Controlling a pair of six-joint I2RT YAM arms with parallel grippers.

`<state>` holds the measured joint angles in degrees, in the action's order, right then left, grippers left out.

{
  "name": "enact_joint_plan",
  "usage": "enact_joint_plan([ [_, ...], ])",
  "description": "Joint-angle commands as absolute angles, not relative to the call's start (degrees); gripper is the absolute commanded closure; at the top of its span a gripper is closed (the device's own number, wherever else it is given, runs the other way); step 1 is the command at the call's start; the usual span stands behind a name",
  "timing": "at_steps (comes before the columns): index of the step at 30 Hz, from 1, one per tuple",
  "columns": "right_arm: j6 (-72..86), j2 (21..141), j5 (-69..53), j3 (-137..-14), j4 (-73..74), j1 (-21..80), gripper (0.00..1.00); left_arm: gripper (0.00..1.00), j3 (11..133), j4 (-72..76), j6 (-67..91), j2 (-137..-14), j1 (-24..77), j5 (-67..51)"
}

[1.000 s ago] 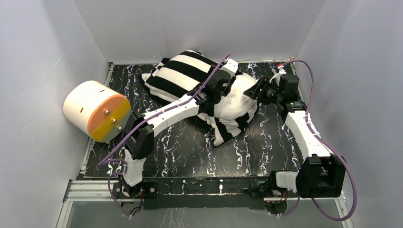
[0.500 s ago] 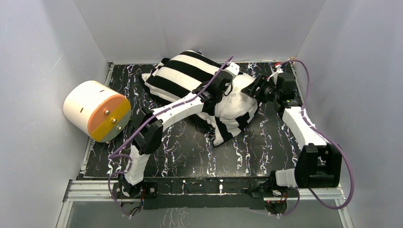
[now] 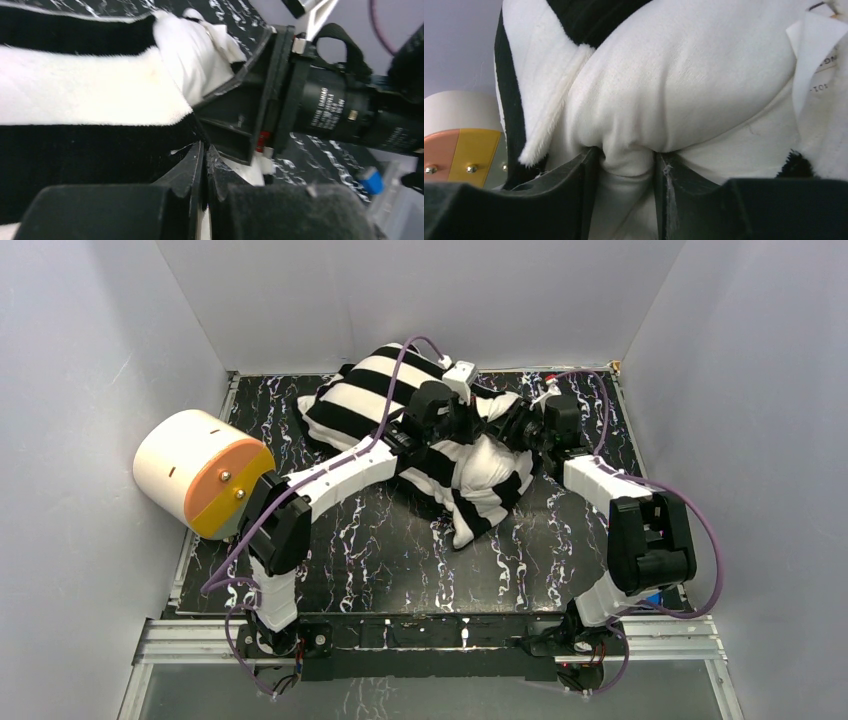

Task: Put the pillow into the pillowcase
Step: Stuff the pillow into the pillowcase.

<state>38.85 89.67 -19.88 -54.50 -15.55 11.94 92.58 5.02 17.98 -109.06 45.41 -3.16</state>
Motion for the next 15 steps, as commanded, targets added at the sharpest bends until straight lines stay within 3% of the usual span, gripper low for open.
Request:
enact_joint_plan([
  [1,42.1,93.0,-19.9,-52.3,-26.9,16.0,0.55,1.00,86.7,18.8,33.0,-103.6,49.4,-23.8],
  [9,38.6,96.9,-20.8,-50.0,-35.7,18.1,0.66,1.00,79.3,27.9,41.4,-103.3,49.7,-25.2],
  [12,32.6,96.9,-21.0,-52.7,-31.7,17.6,0.70,1.00,76.9,26.7,40.2,-100.3,49.6,-20.5],
  [15,27.9,95.1,-22.2,-57.7,-21.5,16.4,0.68,1.00,78.8,20.1,37.2,-97.0,48.0,-13.1],
])
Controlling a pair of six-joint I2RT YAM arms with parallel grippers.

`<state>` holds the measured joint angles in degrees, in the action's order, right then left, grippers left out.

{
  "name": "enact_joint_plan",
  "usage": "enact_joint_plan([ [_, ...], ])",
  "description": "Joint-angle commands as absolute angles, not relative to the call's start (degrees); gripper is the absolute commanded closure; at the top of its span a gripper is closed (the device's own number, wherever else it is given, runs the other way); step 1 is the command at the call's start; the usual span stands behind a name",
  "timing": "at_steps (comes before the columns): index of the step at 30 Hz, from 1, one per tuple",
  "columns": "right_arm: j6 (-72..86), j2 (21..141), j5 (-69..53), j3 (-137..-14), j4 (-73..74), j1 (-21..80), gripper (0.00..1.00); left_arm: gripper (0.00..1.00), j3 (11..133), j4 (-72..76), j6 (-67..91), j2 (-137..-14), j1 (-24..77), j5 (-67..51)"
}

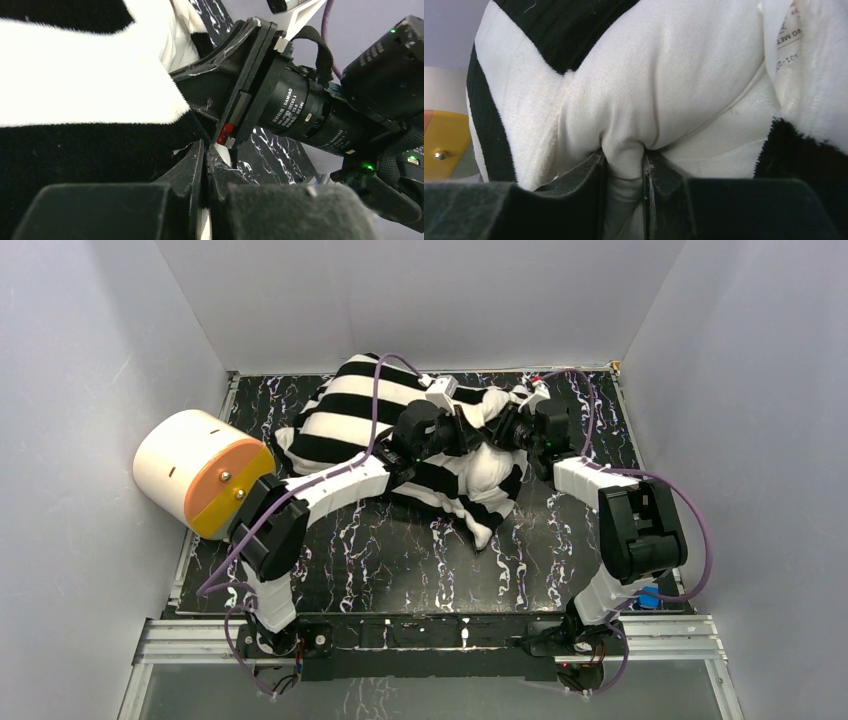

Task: Put the pillow into the pillowcase
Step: Stuff the pillow into the pillowcase.

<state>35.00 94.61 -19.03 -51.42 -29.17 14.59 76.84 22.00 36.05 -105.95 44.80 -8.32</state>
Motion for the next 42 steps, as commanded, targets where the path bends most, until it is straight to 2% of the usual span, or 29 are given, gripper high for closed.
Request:
enact_joint_plan([
  [1,26.7,94.0,-22.1,-58.9,-17.5,16.2,0.65,0.99,80.0,17.8,36.7,-96.1,47.2,-12.0],
  [2,25.7,92.9,-21.8,-60.0,-13.7,16.2,0.62,0.92,81.3,15.3,35.8,-95.1,46.7,-10.4],
  [4,24.4,90.7,-22.2,-61.0,-6.7,16.2,0.56,0.72,84.2,9.1,30.7,-93.7,46.7,-6.1],
  [6,24.2,89.0,-22.5,-62.0,-0.8,16.1,0.54,0.60,85.9,2.8,26.2,-92.4,46.8,-2.6],
  [11,23.5,82.3,-17.6,-62.4,10.1,16.0,0.51,0.49,82.8,-7.2,19.0,-88.9,50.2,6.6],
  [17,24.1,75.7,-18.3,-61.7,15.3,15.8,0.47,0.44,79.9,-11.7,18.0,-89.6,54.8,18.5],
  [23,26.5,70.1,-5.9,-62.1,21.5,15.6,0.43,0.44,83.0,-6.3,15.6,-92.1,55.2,8.4],
  [27,29.9,65.6,-0.6,-58.3,21.7,15.4,0.44,0.52,86.6,-3.2,15.9,-95.0,55.2,3.6],
  [32,34.0,62.7,5.4,-53.9,21.4,15.5,0.46,0.54,90.8,1.3,14.7,-102.7,55.1,-2.8],
  [34,34.9,62.6,6.3,-53.5,21.6,15.5,0.46,0.56,93.4,1.2,14.6,-107.2,54.7,-4.0],
  [38,35.8,64.2,5.8,-53.3,20.9,15.5,0.48,0.67,98.2,-5.2,16.8,-116.0,49.2,-3.7],
  [42,36.3,66.1,1.5,-52.4,16.8,15.5,0.51,0.74,88.5,2.4,21.5,-116.0,41.9,-3.3],
])
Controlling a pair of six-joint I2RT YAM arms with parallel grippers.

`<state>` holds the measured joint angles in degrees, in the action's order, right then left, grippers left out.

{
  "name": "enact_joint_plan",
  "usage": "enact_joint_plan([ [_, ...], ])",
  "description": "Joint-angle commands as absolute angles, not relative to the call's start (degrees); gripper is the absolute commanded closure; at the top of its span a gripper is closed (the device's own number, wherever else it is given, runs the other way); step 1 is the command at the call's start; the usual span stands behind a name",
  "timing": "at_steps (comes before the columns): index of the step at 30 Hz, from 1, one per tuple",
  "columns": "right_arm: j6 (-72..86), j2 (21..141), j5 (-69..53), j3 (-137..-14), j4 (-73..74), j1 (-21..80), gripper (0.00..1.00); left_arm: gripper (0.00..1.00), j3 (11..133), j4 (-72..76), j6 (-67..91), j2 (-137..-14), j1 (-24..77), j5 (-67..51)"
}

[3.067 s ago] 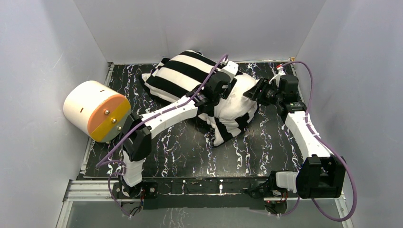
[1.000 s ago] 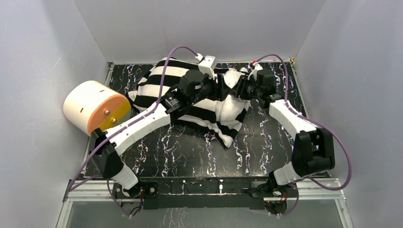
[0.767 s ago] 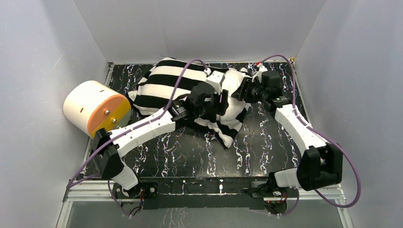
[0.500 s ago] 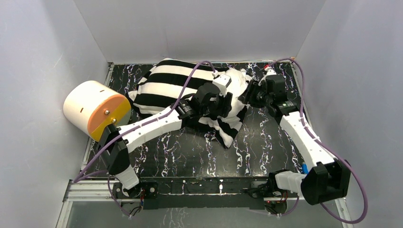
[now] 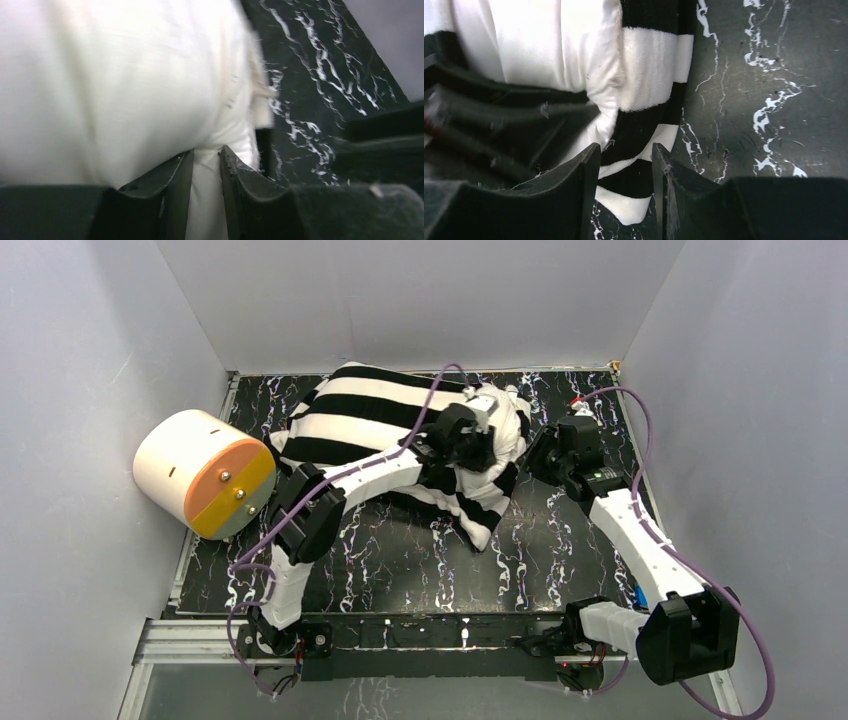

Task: Put the pillow into the pillowcase
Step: Stuff the pillow into the pillowcase.

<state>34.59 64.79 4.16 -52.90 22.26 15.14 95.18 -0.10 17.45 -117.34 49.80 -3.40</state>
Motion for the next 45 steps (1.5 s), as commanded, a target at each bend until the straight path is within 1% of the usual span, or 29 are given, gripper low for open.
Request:
enact_joint_plan([
  [1,36.8,66.9,0.5,-52.3,15.8,15.4,0.51,0.74,85.8,4.7,22.7,-115.9,40.6,-4.2],
  [5,39.0,72.0,-2.0,-52.7,13.7,16.0,0.56,0.75,78.4,10.2,25.3,-117.5,37.8,-7.7],
  [13,39.7,79.7,-0.7,-57.3,11.2,19.1,0.57,0.73,69.5,19.9,29.0,-119.8,34.2,-13.7],
  [18,41.4,84.5,4.5,-60.7,11.5,23.5,0.56,0.73,67.9,21.0,29.0,-120.1,32.8,-15.4],
  [21,42.3,87.0,5.7,-62.6,11.3,24.6,0.55,0.72,67.0,21.6,28.9,-119.7,32.5,-15.7],
  [24,42.3,89.6,10.0,-65.0,13.6,25.6,0.55,0.72,66.2,22.2,29.0,-119.3,32.3,-16.1],
  [32,42.5,93.0,10.0,-66.5,13.7,25.8,0.55,0.72,65.5,22.7,29.1,-118.6,32.2,-16.4],
  [35,42.5,93.8,12.4,-67.1,16.2,25.9,0.57,0.72,65.6,22.1,28.9,-118.6,32.1,-15.7],
  [36,42.4,94.1,13.9,-67.6,18.2,25.9,0.59,0.72,65.6,21.8,28.8,-118.7,32.0,-15.4],
  [37,42.1,94.3,16.0,-68.0,20.3,25.9,0.63,0.72,65.8,21.2,28.6,-118.7,32.0,-14.7],
  [38,41.9,94.2,18.7,-68.1,22.3,25.9,0.70,0.72,66.1,20.4,28.1,-118.9,31.9,-13.7],
  [41,38.7,92.9,25.2,-67.7,24.6,25.8,0.97,0.72,67.5,16.6,26.7,-120.2,31.5,-9.1],
  [42,37.4,92.1,26.7,-68.1,24.8,25.9,1.00,0.73,67.9,15.7,26.4,-120.8,31.4,-8.0],
  [43,35.8,90.7,27.0,-68.4,24.2,25.9,1.00,0.73,68.2,15.1,26.1,-121.5,31.4,-7.2],
  [45,30.6,86.3,23.8,-67.6,17.2,26.4,1.00,0.73,68.0,15.3,26.0,-122.8,31.4,-6.7],
])
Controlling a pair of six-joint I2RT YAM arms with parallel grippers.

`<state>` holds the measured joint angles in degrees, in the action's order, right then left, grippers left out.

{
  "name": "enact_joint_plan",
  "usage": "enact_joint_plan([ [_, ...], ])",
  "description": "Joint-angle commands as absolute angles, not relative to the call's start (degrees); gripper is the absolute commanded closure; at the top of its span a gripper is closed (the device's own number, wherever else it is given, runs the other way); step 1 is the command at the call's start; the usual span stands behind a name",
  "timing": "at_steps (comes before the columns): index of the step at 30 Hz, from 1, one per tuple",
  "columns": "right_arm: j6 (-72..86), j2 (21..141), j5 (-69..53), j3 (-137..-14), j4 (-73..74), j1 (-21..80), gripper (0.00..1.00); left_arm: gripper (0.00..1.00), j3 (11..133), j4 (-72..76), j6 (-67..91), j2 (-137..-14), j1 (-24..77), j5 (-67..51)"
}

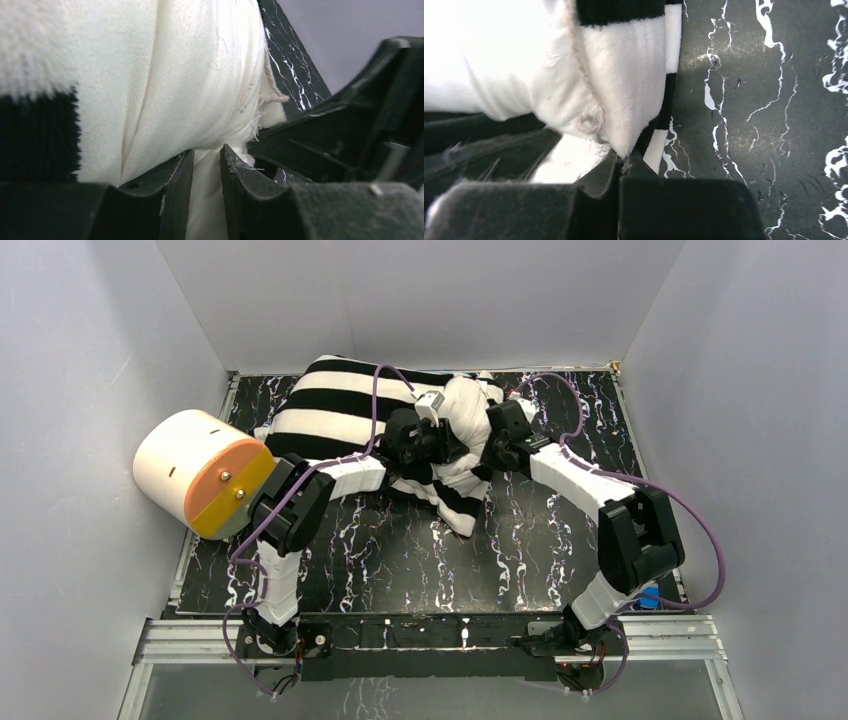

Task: Put the pillow into the pillowcase
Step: Stuff the pillow into the pillowcase.

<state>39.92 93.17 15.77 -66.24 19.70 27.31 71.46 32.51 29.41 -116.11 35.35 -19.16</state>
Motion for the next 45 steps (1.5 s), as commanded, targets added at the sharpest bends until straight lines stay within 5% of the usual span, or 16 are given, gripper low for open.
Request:
enact_joint_plan([
  [1,27.9,82.5,20.3,-65.7,10.9,26.8,1.00,0.73,67.8,15.8,26.1,-123.7,31.4,-6.6],
  [8,32.6,75.8,-9.4,-57.1,-16.3,24.9,1.00,0.74,66.0,19.2,29.1,-127.4,31.7,-7.9],
  [15,42.4,86.1,-31.8,-46.9,-55.2,24.0,1.00,0.74,64.4,23.0,31.2,-129.4,33.5,-10.1],
  [25,31.3,90.3,-54.7,-50.1,-48.8,22.3,0.99,0.74,62.1,25.3,32.2,-130.0,33.5,-10.4],
  [28,32.5,90.6,-57.4,-42.4,-55.5,21.5,0.77,0.74,61.6,25.7,32.5,-130.0,33.4,-10.5],
  [33,35.8,87.2,-53.6,-38.1,-55.2,20.1,0.52,0.74,60.8,25.9,32.5,-129.6,33.2,-10.8],
  [37,30.8,79.7,-35.4,-42.5,-28.3,20.1,0.49,0.73,60.1,25.8,32.1,-128.6,33.1,-10.2],
  [45,28.1,75.5,-10.4,-52.4,-2.0,20.3,0.45,0.73,59.1,27.3,32.9,-127.5,33.0,-12.0],
])
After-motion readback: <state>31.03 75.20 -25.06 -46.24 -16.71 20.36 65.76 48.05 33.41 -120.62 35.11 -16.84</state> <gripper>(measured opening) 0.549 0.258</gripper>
